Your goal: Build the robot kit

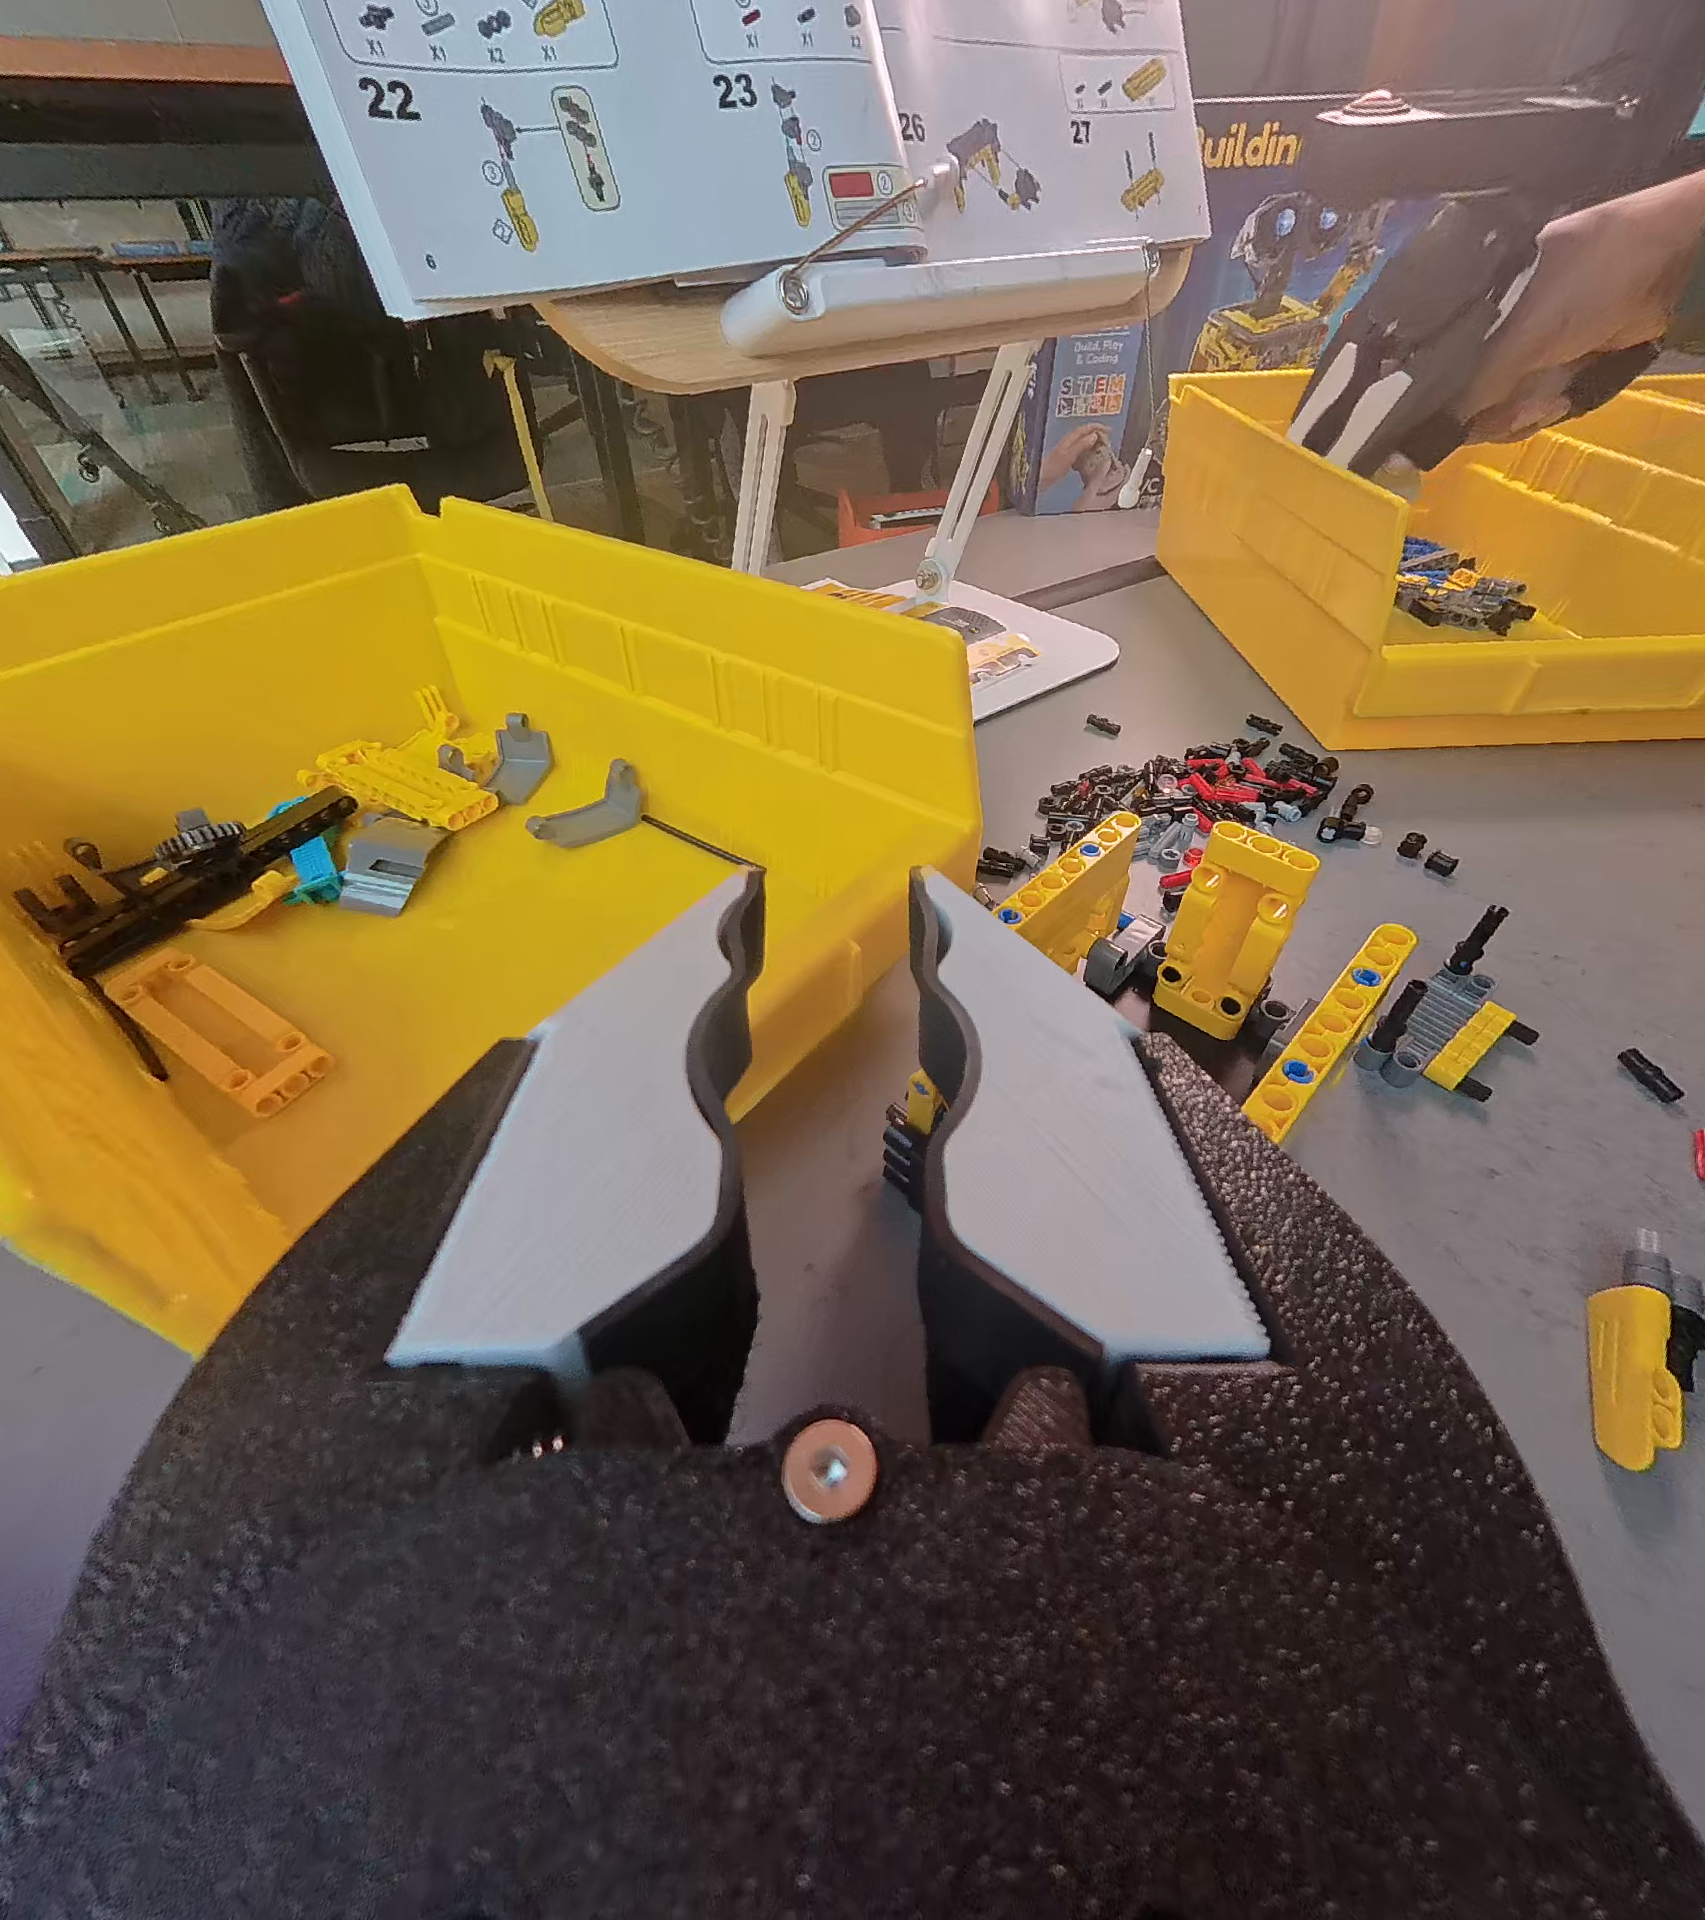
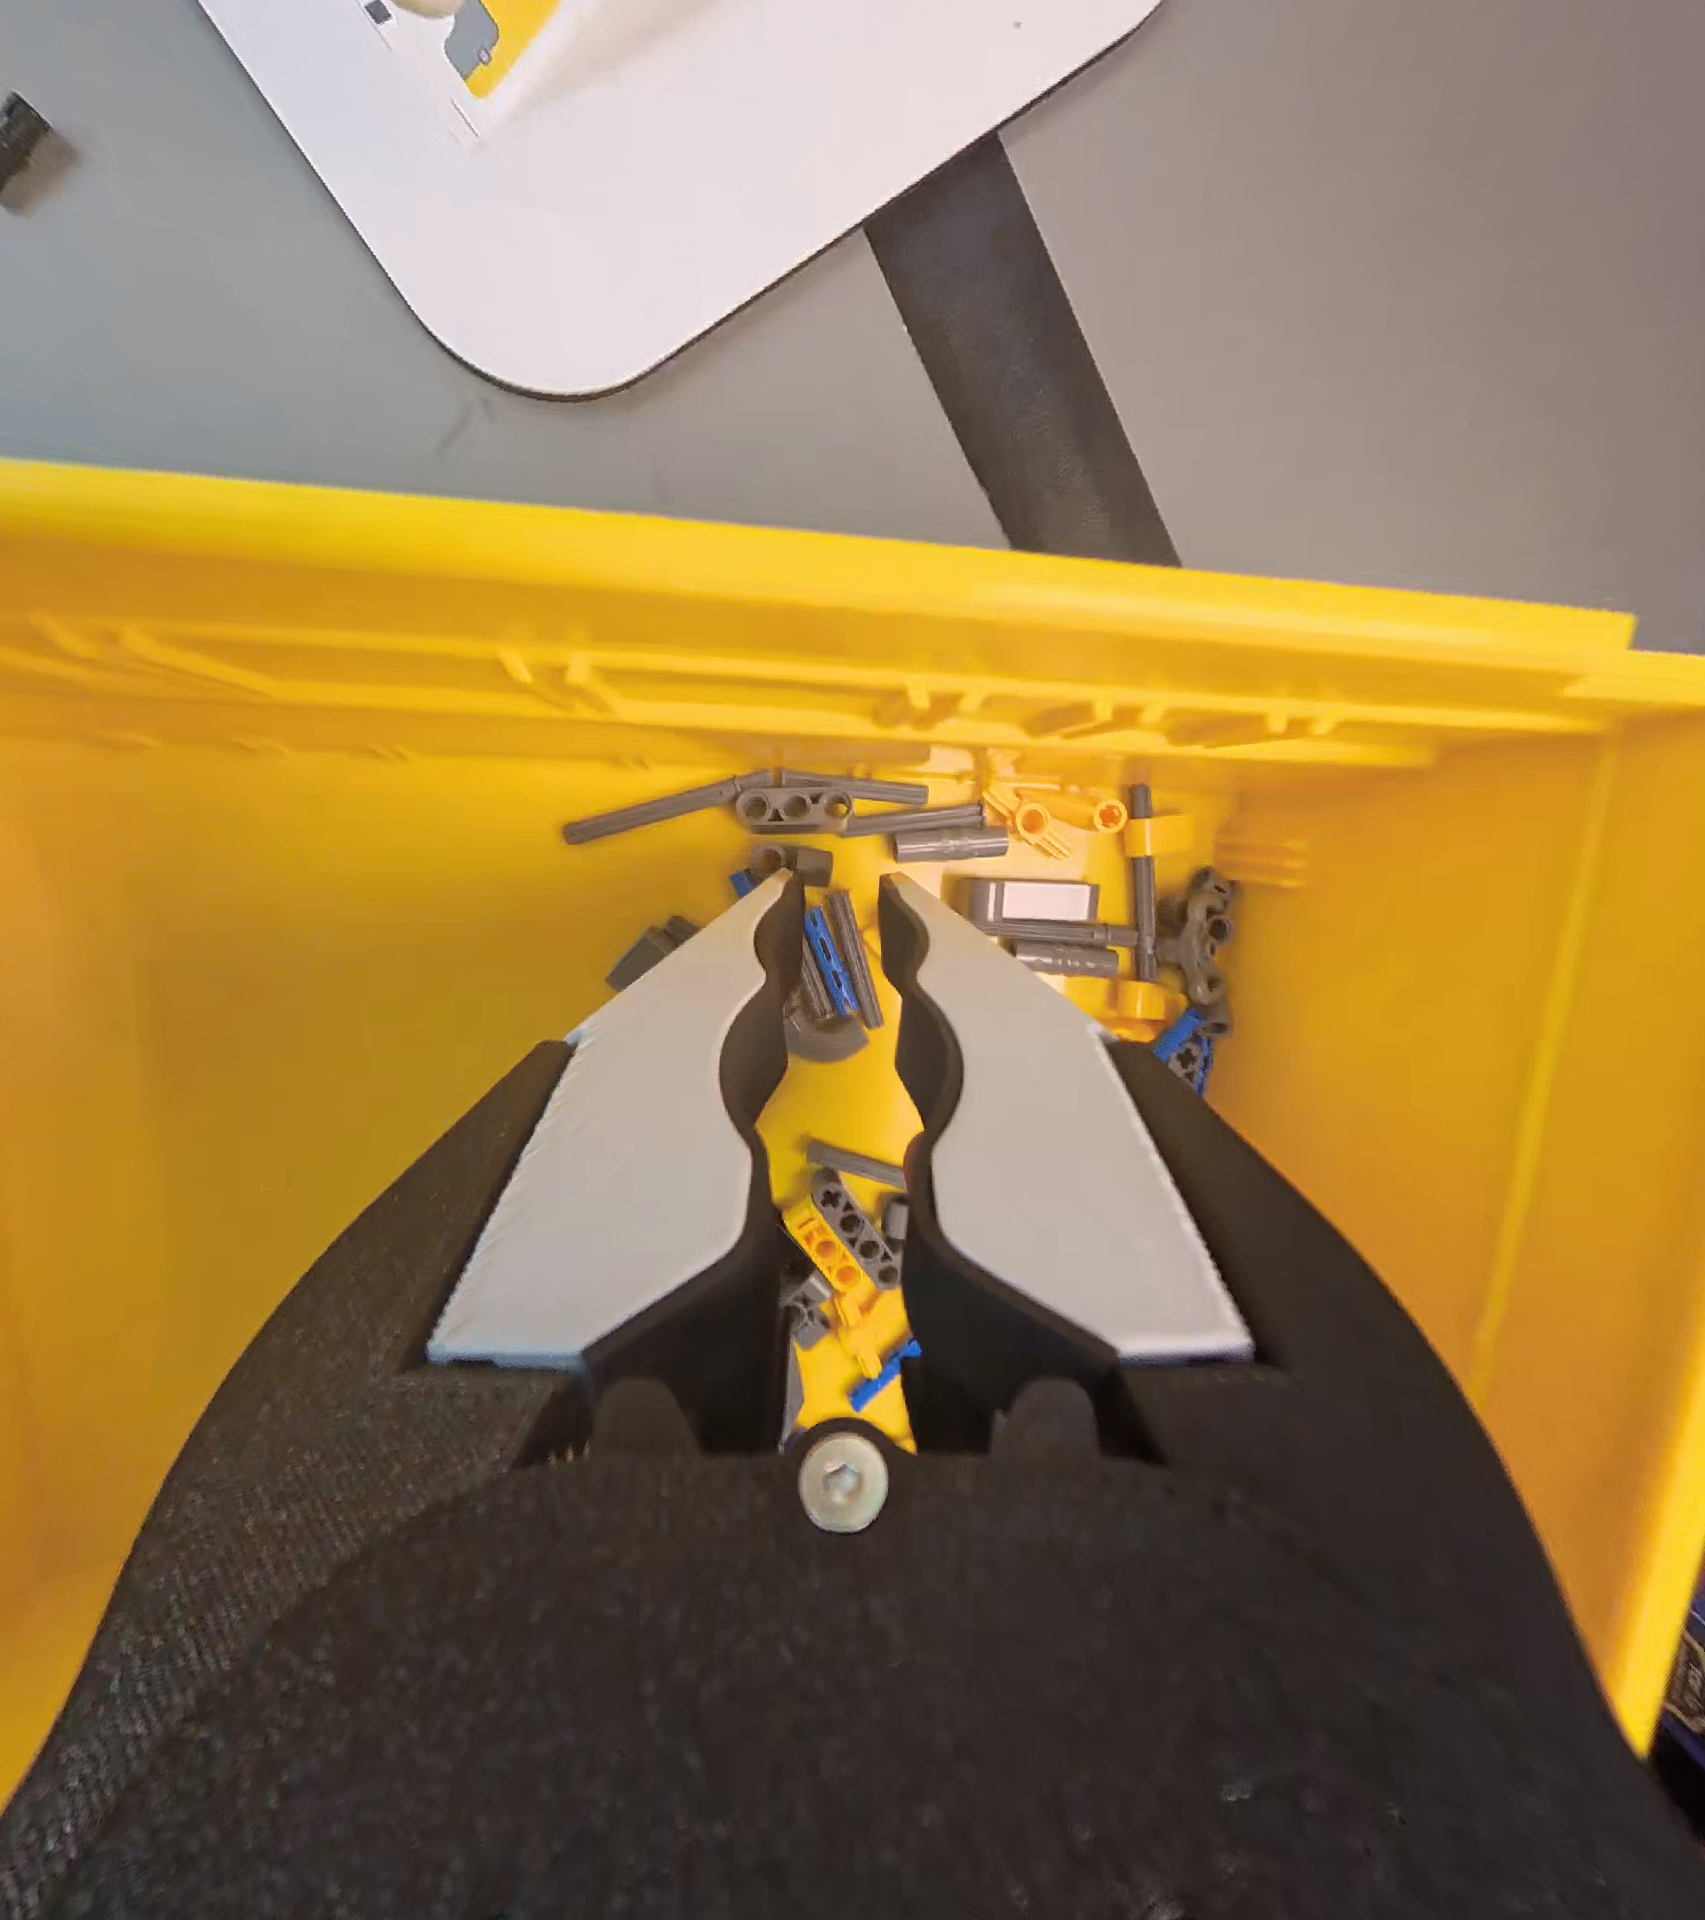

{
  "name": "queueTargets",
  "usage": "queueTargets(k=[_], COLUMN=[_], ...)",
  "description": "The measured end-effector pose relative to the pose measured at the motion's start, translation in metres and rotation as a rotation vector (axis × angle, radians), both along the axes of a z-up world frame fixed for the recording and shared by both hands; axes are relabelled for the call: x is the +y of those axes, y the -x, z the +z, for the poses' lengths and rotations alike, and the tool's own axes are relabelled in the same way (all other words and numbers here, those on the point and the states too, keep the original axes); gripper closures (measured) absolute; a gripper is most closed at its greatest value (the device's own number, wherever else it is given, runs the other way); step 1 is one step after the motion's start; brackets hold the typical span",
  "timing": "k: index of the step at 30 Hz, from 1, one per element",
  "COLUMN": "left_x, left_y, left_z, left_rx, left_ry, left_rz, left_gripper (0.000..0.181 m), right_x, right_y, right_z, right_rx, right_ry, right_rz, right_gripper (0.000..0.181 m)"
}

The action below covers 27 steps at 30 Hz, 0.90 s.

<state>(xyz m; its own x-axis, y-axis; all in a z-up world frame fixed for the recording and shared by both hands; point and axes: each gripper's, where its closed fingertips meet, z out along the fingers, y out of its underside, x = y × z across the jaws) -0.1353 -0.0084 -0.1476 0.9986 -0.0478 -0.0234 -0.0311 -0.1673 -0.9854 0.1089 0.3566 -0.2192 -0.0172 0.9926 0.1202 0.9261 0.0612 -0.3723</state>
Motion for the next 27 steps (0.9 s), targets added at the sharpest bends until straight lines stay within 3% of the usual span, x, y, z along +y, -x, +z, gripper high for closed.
queueTargets(k=[4,14,21,27], left_x=[-0.001,0.0,0.0,0.0], left_y=[0.001,0.0,0.001,0.002], left_z=[0.002,0.002,0.002,0.002], left_rx=[0.001,-0.007,-0.003,-0.007], left_ry=[-0.012,-0.012,-0.014,-0.014], left_rz=[0.007,-0.006,0.001,0.004], left_gripper=[0.154,0.154,0.153,0.152], right_x=[-0.006,0.01,0.065,0.081], right_y=[-0.004,-0.035,-0.044,-0.033], right_z=[-0.012,0.001,0.016,0.003], right_rx=[-0.062,-0.092,-0.051,0.024], right_ry=[0.032,-0.016,-0.163,-0.094], right_rz=[0.021,-0.017,-0.22,-0.451], right_gripper=[0.181,0.179,0.165,0.167])
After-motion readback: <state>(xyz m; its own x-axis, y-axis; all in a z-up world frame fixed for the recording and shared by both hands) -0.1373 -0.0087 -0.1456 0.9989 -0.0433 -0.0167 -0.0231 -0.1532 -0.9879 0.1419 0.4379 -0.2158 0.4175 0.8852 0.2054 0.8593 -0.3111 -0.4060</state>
